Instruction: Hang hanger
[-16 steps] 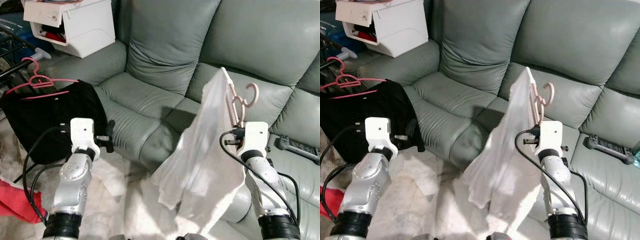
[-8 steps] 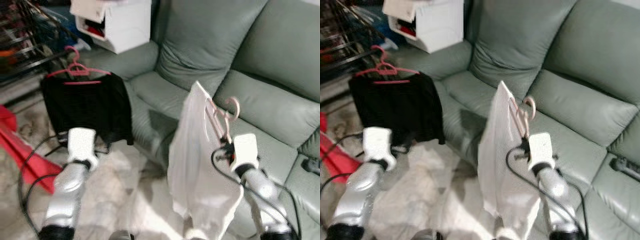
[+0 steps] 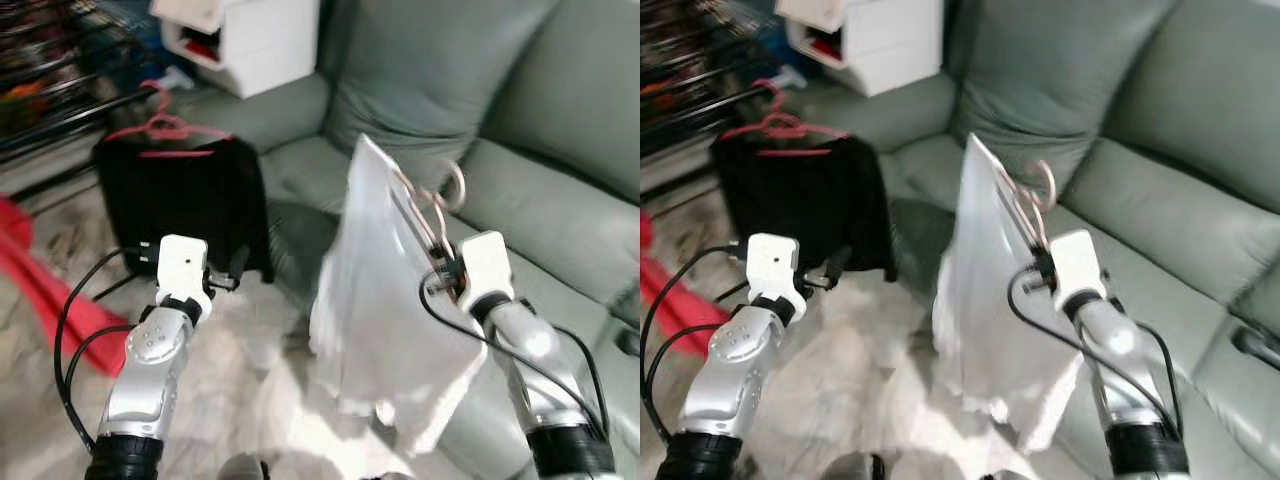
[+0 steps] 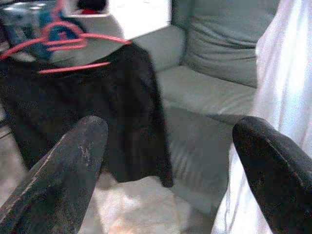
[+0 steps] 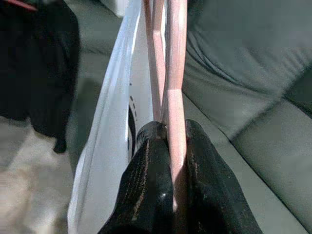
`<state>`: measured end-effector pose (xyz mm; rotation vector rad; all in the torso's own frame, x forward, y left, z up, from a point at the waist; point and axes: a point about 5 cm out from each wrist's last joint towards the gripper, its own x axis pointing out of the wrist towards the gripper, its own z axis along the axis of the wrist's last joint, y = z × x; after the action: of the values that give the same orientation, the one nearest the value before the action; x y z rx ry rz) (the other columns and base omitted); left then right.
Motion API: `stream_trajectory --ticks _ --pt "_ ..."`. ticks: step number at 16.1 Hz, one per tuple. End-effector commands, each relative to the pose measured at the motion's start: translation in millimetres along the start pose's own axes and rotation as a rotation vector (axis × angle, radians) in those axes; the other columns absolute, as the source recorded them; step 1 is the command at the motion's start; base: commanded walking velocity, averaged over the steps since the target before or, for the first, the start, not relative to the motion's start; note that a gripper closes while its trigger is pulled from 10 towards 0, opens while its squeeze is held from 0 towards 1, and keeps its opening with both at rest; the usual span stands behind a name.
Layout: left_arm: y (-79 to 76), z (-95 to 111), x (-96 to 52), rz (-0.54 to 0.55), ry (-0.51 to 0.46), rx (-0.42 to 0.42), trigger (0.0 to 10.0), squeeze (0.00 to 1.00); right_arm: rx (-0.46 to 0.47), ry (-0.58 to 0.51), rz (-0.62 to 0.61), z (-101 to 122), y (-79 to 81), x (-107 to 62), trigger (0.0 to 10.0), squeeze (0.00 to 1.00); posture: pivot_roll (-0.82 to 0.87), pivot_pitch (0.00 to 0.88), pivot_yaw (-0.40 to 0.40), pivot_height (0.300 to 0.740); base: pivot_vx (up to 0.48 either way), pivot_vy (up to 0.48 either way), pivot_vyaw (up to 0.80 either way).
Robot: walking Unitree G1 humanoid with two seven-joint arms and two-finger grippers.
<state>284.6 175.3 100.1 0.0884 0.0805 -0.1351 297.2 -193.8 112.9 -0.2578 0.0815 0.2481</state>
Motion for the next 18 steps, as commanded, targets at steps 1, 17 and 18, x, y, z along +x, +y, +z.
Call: stream_trajectory --ticks 1,17,18 --pt "2.7 0.2 -2.4 0.017 0.011 -0.003 10.0 0.0 -0.008 -0.064 0.0 13.7 1.3 4.2 10.0 0.0 -0.02 0.011 0.006 0.74 0.0 0.0 0.8" --pt "-1.1 -1.2 5.0 0.055 0.043 0.01 10.0 0.0 -0.035 -0.096 0.067 8.1 22.6 18.3 10.0 0.0 0.01 0.0 -0.007 0.74 0.0 0.0 0.8" --pt "-1.7 -1.5 5.0 0.049 0.045 0.011 10.0 0.0 -0.04 -0.094 0.088 8.3 23.3 18.8 10.0 0.0 0.0 0.0 -0.01 0.74 0.0 0.0 0.8"
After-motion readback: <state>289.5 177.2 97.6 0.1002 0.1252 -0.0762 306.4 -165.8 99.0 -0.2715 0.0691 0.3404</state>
